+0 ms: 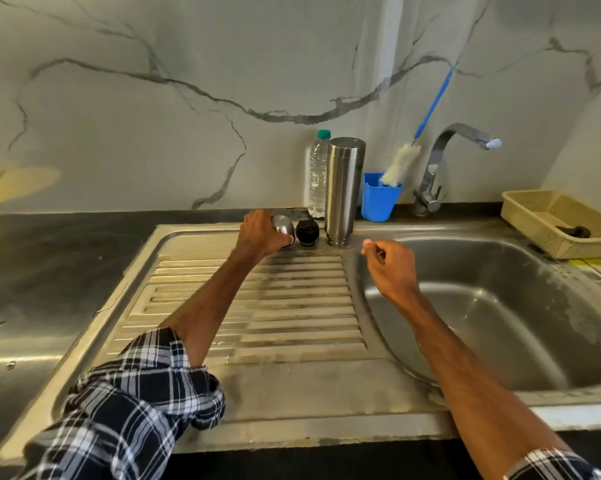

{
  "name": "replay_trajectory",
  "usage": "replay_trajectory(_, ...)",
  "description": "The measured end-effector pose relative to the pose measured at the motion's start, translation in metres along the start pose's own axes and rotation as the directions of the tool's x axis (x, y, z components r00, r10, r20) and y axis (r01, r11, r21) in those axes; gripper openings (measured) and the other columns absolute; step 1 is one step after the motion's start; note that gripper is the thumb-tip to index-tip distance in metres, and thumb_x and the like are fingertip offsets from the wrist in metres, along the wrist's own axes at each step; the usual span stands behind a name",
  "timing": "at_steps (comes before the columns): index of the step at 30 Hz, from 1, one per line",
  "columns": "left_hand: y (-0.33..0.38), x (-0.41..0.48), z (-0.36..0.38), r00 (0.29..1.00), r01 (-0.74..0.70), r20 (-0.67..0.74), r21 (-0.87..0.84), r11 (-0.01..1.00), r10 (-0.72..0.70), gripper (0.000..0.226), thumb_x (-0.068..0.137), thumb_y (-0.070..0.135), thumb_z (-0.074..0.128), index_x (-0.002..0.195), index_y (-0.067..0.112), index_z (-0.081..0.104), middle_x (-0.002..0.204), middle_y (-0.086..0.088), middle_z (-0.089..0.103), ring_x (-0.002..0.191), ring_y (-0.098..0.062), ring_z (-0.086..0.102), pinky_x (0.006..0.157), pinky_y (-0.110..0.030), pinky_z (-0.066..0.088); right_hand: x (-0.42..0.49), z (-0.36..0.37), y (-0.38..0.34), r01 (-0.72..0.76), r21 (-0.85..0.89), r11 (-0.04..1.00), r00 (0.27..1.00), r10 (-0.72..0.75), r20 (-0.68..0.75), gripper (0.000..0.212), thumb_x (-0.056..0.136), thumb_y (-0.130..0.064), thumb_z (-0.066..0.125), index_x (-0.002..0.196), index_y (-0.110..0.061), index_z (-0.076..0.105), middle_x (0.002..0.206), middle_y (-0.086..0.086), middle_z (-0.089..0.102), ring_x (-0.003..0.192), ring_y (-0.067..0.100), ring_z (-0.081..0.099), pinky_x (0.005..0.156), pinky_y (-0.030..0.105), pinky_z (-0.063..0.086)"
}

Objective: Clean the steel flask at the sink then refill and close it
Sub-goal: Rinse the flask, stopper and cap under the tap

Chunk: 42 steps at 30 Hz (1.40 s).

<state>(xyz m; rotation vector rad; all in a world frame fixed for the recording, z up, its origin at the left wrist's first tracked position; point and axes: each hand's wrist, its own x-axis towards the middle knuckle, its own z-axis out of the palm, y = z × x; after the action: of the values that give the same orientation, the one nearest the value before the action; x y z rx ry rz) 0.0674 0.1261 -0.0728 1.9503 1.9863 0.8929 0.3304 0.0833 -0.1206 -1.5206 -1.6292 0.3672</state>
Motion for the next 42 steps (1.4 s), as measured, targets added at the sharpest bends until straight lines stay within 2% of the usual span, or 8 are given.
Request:
replay_trajectory(3, -0.004, 0.012, 0.012, 0.997, 0.072, 0.026, -0.002, 0.997, -0.072, 0.048, 0.068, 0.031, 0.087, 0.106, 0.009, 0.068, 0.105, -0.010, 0.069, 0.106, -0.031, 0.061, 0.073, -0.031, 0.041, 0.002, -0.002, 0.007, 0.002, -0.025, 1.000, 1.000, -0.001, 0.008, 0.033, 0.102, -0.033, 0.054, 0.084, -0.011, 0.070, 0.078, 0.005, 0.068, 0.069, 0.016, 0.061, 0.059, 0.019, 0.044)
replay_trajectory(15, -0.009, 0.031, 0.035, 0.995, 0.063, 0.079, 0.038, 0.997, -0.066, 0.054, 0.074, 0.028, 0.083, 0.117, 0.004, 0.060, 0.112, -0.013, 0.066, 0.113, -0.036, 0.059, 0.079, -0.034, 0.045, 0.009, 0.001, 0.017, 0.012, -0.027, 1.000, 1.000, -0.013, -0.020, 0.018, 0.099, -0.027, 0.060, 0.101, -0.013, 0.071, 0.088, 0.001, 0.068, 0.077, 0.009, 0.062, 0.068, 0.013, 0.046)
replay_trajectory(18, -0.009, 0.027, 0.033, 0.994, 0.051, 0.096, 0.047, 0.998, -0.055, 0.060, 0.078, 0.024, 0.082, 0.127, 0.002, 0.055, 0.122, -0.015, 0.063, 0.120, -0.036, 0.055, 0.090, -0.037, 0.045, 0.009, 0.001, 0.018, 0.015, -0.030, 0.999, 1.000, -0.015, -0.017, 0.018, 0.099, -0.026, 0.060, 0.101, -0.012, 0.071, 0.088, 0.001, 0.068, 0.076, 0.010, 0.062, 0.070, 0.017, 0.049)
replay_trajectory(22, -0.008, 0.019, 0.031, 0.996, 0.053, 0.069, 0.046, 0.998, -0.056, 0.058, 0.081, 0.026, 0.080, 0.126, 0.002, 0.052, 0.124, -0.017, 0.061, 0.120, -0.036, 0.054, 0.088, -0.036, 0.043, 0.008, 0.002, 0.015, 0.014, -0.036, 0.999, 1.000, -0.015, -0.025, 0.018, 0.100, -0.027, 0.059, 0.098, -0.013, 0.070, 0.084, 0.001, 0.067, 0.073, 0.009, 0.060, 0.063, 0.012, 0.043)
replay_trajectory(25, -0.001, 0.008, 0.029, 0.995, 0.082, 0.054, 0.010, 0.997, -0.082, 0.071, 0.079, 0.023, 0.082, 0.134, 0.000, 0.043, 0.134, -0.020, 0.051, 0.131, -0.037, 0.042, 0.103, -0.041, 0.040, 0.009, 0.001, 0.014, 0.009, -0.055, 0.998, 0.999, -0.011, -0.030, 0.018, 0.100, -0.027, 0.058, 0.098, -0.013, 0.069, 0.083, -0.001, 0.065, 0.070, 0.005, 0.057, 0.062, 0.013, 0.042)
replay_trajectory(30, 0.021, -0.018, 0.030, 0.997, -0.025, -0.069, 0.007, 1.000, 0.026, 0.072, 0.081, 0.013, 0.078, 0.140, -0.001, 0.039, 0.142, -0.021, 0.040, 0.135, -0.040, 0.034, 0.110, -0.046, 0.039, 0.008, -0.007, 0.017, 0.011, -0.070, 0.997, 0.998, -0.015, -0.064, 0.018, 0.100, -0.027, 0.059, 0.098, -0.013, 0.069, 0.086, 0.001, 0.066, 0.077, 0.013, 0.062, 0.074, 0.029, 0.055)
replay_trajectory(37, 0.059, -0.059, 0.034, 0.974, -0.198, -0.106, 0.047, 0.979, 0.202, 0.069, 0.083, 0.013, 0.075, 0.143, 0.007, 0.041, 0.144, -0.013, 0.042, 0.134, -0.033, 0.039, 0.109, -0.043, 0.041, 0.002, -0.019, 0.011, -0.022, -0.098, 0.995, 0.998, 0.017, -0.053, 0.012, 0.097, -0.026, 0.062, 0.095, -0.014, 0.066, 0.086, 0.001, 0.064, 0.077, 0.012, 0.061, 0.067, 0.021, 0.047)
replay_trajectory(42, 0.088, -0.076, 0.049, 0.948, -0.304, -0.082, 0.056, 0.951, 0.308, 0.059, 0.083, 0.010, 0.073, 0.136, 0.010, 0.047, 0.143, -0.010, 0.043, 0.133, -0.027, 0.040, 0.102, -0.037, 0.043, -0.005, -0.032, 0.011, -0.079, -0.118, 0.990, 0.995, 0.070, -0.077, 0.003, 0.096, -0.020, 0.062, 0.094, -0.018, 0.063, 0.090, 0.000, 0.063, 0.081, 0.012, 0.060, 0.073, 0.024, 0.051)
